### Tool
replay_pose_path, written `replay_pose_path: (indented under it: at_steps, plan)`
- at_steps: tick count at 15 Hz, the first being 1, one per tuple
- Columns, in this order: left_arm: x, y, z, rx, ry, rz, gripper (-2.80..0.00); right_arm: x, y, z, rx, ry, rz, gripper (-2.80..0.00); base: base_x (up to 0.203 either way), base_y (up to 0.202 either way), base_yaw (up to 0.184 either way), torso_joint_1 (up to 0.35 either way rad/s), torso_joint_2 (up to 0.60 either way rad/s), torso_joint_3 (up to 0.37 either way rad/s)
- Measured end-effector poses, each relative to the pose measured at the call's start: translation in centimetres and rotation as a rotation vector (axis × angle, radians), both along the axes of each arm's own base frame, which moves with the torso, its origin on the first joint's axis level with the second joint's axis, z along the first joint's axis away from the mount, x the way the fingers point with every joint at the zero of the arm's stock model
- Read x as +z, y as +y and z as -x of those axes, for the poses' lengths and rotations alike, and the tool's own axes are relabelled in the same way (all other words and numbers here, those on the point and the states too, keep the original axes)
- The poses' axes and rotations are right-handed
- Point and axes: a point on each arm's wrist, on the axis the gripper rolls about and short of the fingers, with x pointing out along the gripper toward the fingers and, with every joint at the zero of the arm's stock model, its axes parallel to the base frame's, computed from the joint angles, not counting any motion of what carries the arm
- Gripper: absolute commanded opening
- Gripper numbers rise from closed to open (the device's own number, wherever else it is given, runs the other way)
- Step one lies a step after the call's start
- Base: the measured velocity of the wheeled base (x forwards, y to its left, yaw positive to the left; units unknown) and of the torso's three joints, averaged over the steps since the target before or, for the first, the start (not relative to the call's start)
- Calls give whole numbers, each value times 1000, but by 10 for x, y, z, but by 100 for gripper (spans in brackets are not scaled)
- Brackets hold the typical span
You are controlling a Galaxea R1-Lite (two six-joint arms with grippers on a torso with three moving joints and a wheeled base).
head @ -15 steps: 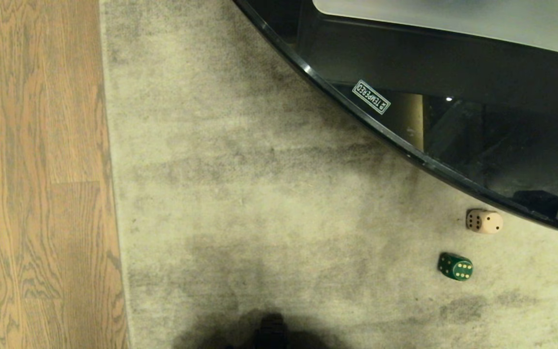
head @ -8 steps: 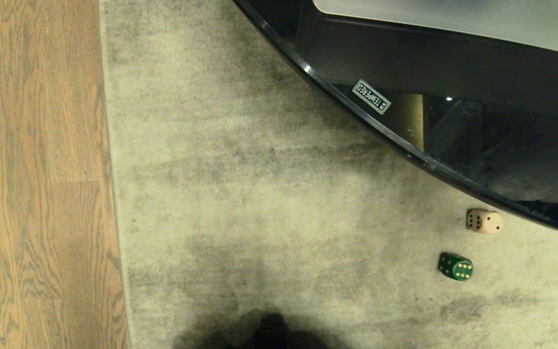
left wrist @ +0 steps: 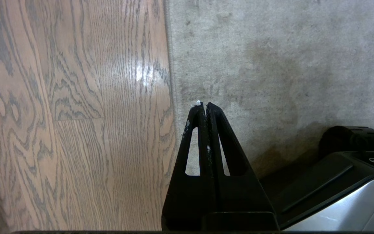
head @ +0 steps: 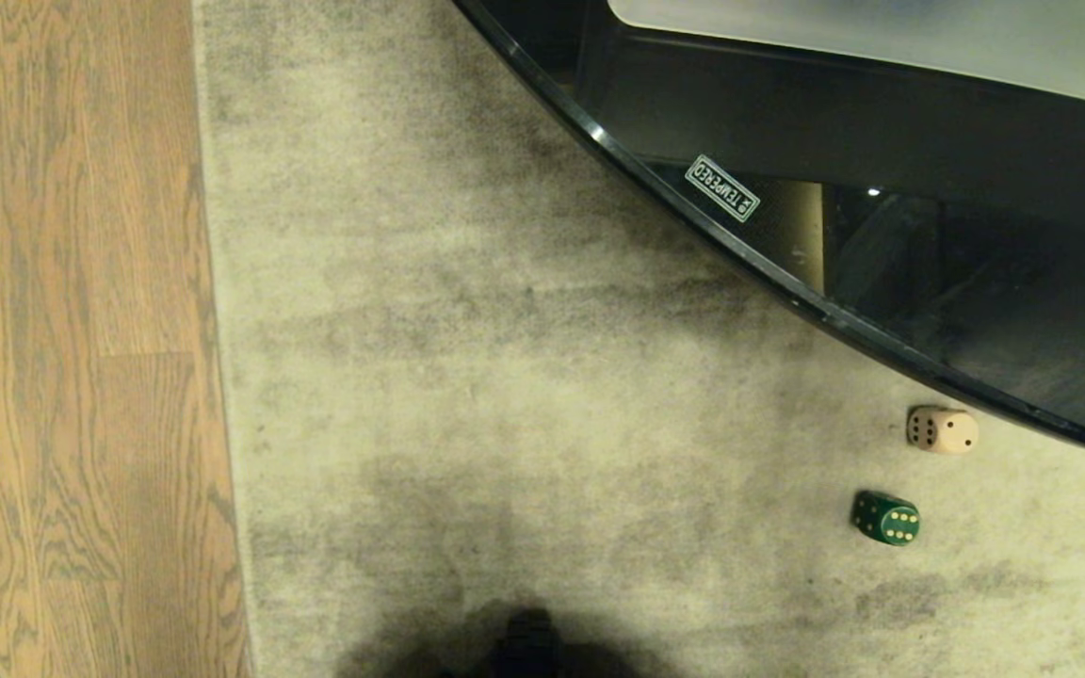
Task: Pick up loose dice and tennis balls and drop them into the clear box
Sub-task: Pick up toys out of the box
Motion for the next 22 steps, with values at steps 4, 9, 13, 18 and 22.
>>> replay_pose_path:
  at_steps: [4,9,13,18,22]
  plan:
    - [0,0,0,0,0,0,-280,-26,-3,-21,-1,21,-69,-280,0,0,0,0,0,0]
    - [0,0,0,0,0,1,-280,-51,-15,-32,-43,98,-112,-280,0,0,0,0,0,0]
    - [0,0,0,0,0,1,-280,-70,-18,-36,-63,157,-121,-280,0,0,0,0,0,0]
    - [0,0,0,0,0,0,-280,-93,-35,-54,-124,169,-114,-280,0,0,0,0,0,0]
    - [0,0,0,0,0,0,-280,-101,-55,-64,-118,87,-98,-280,0,0,0,0,0,0]
